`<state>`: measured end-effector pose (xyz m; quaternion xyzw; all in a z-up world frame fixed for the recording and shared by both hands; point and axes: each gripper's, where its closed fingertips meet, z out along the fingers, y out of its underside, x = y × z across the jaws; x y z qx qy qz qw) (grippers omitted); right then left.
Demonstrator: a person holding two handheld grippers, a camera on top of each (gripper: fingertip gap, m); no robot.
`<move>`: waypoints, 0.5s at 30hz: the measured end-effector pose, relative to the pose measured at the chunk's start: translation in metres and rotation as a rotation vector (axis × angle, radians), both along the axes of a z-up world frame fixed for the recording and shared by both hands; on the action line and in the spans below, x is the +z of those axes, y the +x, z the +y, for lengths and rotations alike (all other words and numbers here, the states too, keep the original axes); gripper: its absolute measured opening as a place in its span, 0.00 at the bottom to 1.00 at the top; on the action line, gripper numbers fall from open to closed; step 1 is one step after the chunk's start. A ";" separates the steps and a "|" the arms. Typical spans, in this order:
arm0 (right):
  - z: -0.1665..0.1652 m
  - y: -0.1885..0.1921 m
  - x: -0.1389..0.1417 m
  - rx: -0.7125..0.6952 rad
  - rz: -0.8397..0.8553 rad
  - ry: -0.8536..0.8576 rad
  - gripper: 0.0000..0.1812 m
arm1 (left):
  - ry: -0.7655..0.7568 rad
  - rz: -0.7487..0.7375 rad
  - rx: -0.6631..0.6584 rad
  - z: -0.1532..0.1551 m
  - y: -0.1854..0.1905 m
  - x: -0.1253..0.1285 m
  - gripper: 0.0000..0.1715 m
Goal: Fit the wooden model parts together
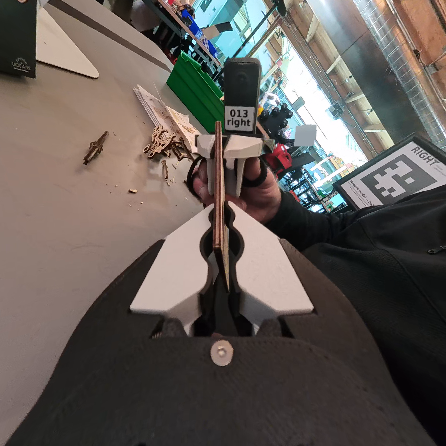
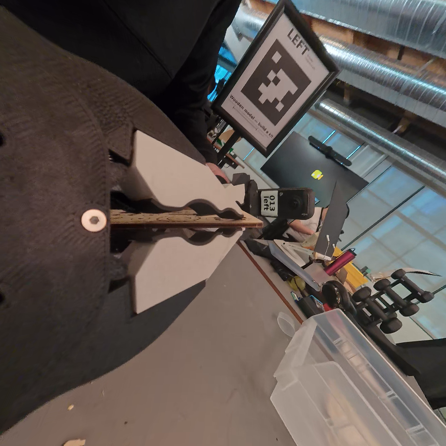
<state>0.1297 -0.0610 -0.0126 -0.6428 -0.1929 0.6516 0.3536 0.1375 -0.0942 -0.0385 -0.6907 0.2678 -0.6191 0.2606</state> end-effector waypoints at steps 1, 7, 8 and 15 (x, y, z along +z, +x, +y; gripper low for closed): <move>0.001 0.001 -0.001 -0.003 0.012 -0.009 0.01 | 0.001 0.004 0.000 0.000 0.000 -0.001 0.01; 0.001 0.002 -0.003 -0.019 0.040 -0.023 0.01 | 0.009 0.008 -0.008 0.000 0.001 -0.003 0.01; 0.000 0.002 -0.003 -0.016 0.027 -0.007 0.01 | 0.016 0.015 -0.007 0.002 0.001 -0.005 0.02; -0.005 0.003 0.000 0.014 0.029 0.008 0.00 | 0.087 0.028 -0.058 0.009 0.005 0.005 0.02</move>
